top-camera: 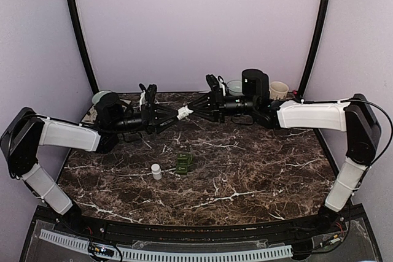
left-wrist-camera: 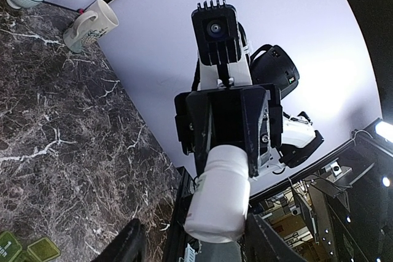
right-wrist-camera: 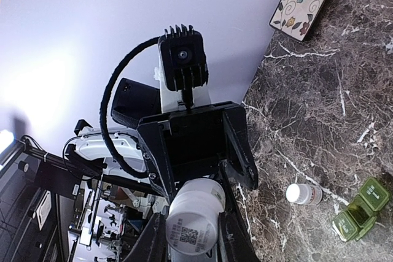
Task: Sort the pills into containers
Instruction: Hold the pill bottle.
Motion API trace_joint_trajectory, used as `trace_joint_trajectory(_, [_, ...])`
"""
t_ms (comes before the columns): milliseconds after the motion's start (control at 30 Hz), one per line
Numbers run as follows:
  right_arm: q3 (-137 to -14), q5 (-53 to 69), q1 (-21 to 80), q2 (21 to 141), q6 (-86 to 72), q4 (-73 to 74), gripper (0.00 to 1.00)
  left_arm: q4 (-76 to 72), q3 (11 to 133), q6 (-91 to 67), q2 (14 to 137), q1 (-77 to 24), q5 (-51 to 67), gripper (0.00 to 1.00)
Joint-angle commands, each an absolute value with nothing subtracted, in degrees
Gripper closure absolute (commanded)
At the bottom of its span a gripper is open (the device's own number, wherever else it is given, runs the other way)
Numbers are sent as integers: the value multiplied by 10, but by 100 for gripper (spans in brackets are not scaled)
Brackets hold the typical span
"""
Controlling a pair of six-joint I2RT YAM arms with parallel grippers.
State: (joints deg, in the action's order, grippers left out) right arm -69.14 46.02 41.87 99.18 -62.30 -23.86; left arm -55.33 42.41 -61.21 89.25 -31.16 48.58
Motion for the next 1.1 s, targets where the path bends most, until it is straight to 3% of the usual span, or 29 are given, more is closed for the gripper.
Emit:
trace_joint_trajectory(0, [-697, 478, 415, 999, -638, -286, 100, -576, 432, -614, 892, -317, 499, 43])
trace_joint_trajectory(733, [-698, 490, 414, 1032, -674, -331, 100, -596, 448, -629, 904, -324, 502, 57])
trace_joint_trajectory(1067, [-703, 491, 413, 1036, -675, -331, 100, -600, 455, -634, 908, -324, 505, 77])
